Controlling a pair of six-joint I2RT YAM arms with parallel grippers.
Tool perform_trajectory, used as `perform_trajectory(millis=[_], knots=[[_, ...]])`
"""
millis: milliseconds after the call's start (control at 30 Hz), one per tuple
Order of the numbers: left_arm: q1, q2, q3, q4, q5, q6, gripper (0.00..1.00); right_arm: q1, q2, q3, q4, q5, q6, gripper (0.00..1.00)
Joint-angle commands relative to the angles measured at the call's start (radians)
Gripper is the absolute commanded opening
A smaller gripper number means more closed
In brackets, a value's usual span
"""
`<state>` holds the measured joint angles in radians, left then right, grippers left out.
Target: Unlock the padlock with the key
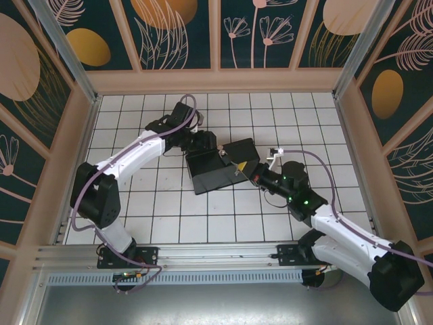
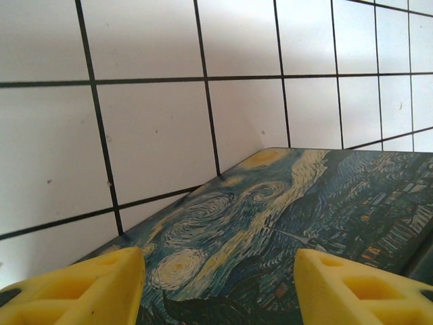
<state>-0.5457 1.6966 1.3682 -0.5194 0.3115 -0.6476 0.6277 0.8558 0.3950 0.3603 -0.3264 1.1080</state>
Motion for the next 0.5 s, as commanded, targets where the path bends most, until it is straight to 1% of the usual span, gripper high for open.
perform_trajectory(millis=[0, 100, 200, 300, 467], knots=[[0.003, -0.054, -0.044, 0.035, 0.041, -0.085, 0.6, -0.013, -0.016, -0.029, 0.015, 0.031, 0.014, 0.0], [0.002, -0.076, -0.072, 0.057, 0.082, -0.129, 0.59, -0.023, -0.023, -0.061, 0.055, 0.026, 0.032, 0.0], [-0.005, -0.098, -0.108, 0.075, 0.11, -0.17, 0.59, -0.026, -0.046, -0.076, 0.049, 0.028, 0.033, 0.0], [-0.006, -0.116, -0.131, 0.069, 0.097, -0.185, 0.59, -0.027, -0.063, -0.085, 0.046, 0.027, 0.031, 0.0], [-0.006, -0.112, -0.093, 0.025, 0.057, -0.164, 0.59, -0.028, -0.064, -0.09, 0.067, 0.015, 0.036, 0.0]])
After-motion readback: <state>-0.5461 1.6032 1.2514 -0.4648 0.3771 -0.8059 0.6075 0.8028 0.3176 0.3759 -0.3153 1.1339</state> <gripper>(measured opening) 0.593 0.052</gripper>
